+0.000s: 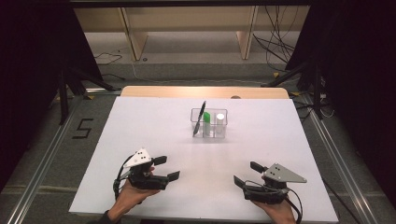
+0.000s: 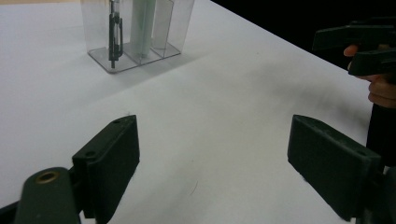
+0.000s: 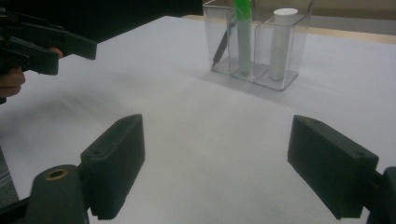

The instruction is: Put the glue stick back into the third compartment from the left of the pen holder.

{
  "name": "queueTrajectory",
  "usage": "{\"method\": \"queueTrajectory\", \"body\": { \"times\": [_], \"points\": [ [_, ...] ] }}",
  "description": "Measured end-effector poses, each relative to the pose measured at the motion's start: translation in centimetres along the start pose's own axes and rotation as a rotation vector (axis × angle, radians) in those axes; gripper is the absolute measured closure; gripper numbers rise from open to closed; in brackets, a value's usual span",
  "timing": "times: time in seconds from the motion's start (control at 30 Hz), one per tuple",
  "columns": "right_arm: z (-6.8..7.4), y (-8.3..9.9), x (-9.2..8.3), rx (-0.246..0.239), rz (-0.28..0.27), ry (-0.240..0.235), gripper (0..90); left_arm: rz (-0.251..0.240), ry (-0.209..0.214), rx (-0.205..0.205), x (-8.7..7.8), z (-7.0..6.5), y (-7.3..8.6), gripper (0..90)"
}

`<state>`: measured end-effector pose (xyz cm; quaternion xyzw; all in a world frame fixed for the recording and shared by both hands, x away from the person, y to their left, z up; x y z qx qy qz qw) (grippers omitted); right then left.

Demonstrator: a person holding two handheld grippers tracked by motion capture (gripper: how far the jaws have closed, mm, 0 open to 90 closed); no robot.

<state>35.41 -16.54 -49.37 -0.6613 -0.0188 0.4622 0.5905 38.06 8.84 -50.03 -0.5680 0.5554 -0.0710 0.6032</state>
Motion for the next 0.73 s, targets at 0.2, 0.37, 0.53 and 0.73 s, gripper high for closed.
{"method": "queueTrajectory", "body": {
  "times": [0.2, 0.37, 0.53, 0.73],
  "points": [
    [-0.01, 0.04, 0.10, 0.000, 0.002, 0.003, 20.0, -0.001, 0.000, -0.001, -0.02, 0.02, -0.02, 16.5],
    [0.00, 0.04, 0.10, 0.000, 0.001, 0.005, 20.1, -0.002, -0.001, 0.000, -0.02, 0.04, -0.02, 16.5],
    [0.02, 0.07, 0.17, 0.001, 0.003, 0.007, 20.1, -0.002, -0.002, -0.001, -0.03, 0.07, -0.03, 16.5],
    [-0.03, 0.05, 0.13, 0.002, 0.002, 0.008, 20.1, -0.002, -0.005, 0.000, -0.01, 0.09, -0.02, 16.5]
  ]
}}
Point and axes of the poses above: each handheld gripper's, and its own axes: x roughly forward along the jaws, y roughly out of its underside, z roughly to its left, the point moved 10 cm from there along x, roughly forward along the jaws, and after that the axes turned 13 degrees about z, right-handed, at the moved point
